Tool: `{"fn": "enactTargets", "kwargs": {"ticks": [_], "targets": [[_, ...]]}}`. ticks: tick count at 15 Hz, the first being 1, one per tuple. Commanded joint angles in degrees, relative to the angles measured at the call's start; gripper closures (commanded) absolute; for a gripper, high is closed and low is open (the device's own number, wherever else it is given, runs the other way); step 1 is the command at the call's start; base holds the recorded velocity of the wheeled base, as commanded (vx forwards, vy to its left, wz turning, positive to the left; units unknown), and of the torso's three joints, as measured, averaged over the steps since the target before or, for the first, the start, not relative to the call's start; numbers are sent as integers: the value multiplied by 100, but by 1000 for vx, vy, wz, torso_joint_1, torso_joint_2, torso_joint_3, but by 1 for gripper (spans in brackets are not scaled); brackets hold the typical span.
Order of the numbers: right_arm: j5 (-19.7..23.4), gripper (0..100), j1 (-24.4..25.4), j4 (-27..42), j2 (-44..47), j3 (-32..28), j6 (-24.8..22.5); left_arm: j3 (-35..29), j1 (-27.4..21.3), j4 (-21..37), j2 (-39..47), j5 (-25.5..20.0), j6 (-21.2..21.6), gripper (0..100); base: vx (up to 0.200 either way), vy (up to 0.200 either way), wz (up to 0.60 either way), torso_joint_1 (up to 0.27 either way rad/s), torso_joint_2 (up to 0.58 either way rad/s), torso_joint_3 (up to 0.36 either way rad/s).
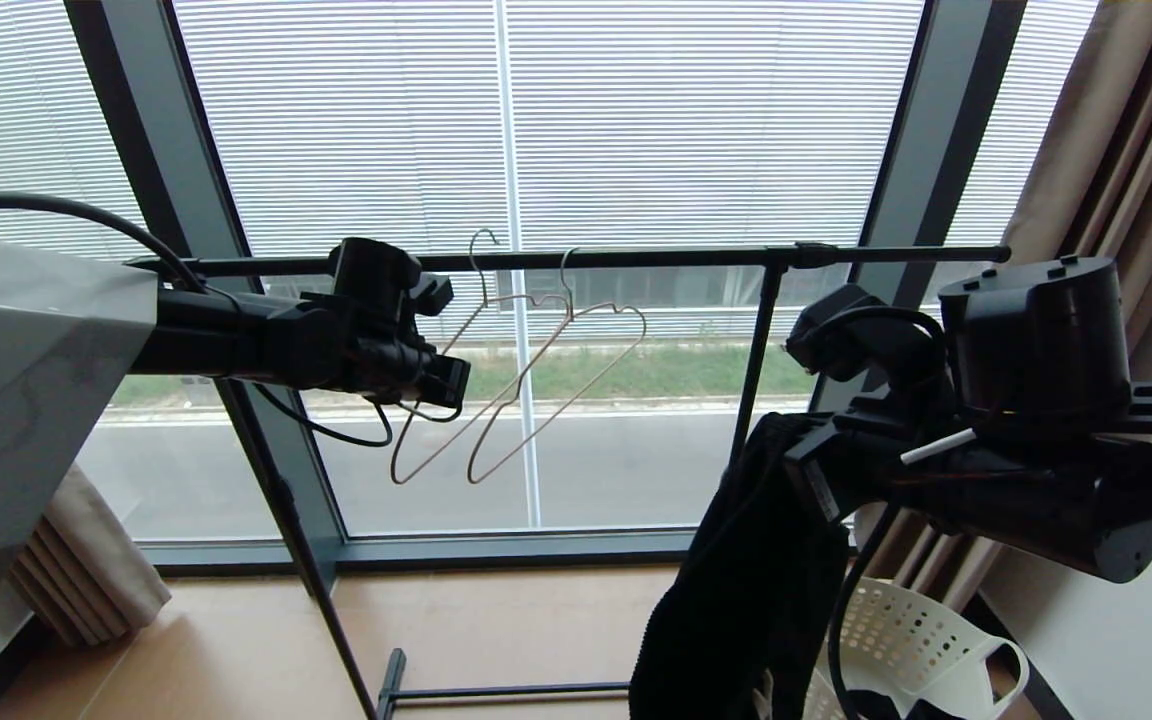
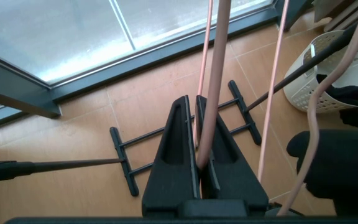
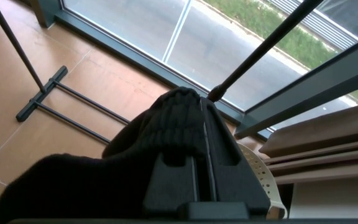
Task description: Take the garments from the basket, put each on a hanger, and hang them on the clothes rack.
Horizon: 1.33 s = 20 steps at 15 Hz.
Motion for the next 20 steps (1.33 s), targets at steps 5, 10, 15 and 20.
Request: {"fn": "enactTargets", "kwargs": {"ticks": [5,10,15,20], "targets": [[-4,100,2,-1,68,0,-1,251,1,-16,-345,1,-1,100,0,0,0,0,0,0],[-4,100,2,-10,94,0,-1,1604,1,-227,-1417,-8,16,100,0,0,0,0,0,0],[-12,100,2,-19,208,-17,-1,3397,18,-1045,-2498,-17,69,100,0,0,0,0,0,0],[-12,100,2,-10,200,-8,-1,4804,36,-1106,-3817,-26,52,100,0,0,0,0,0,0]]}}
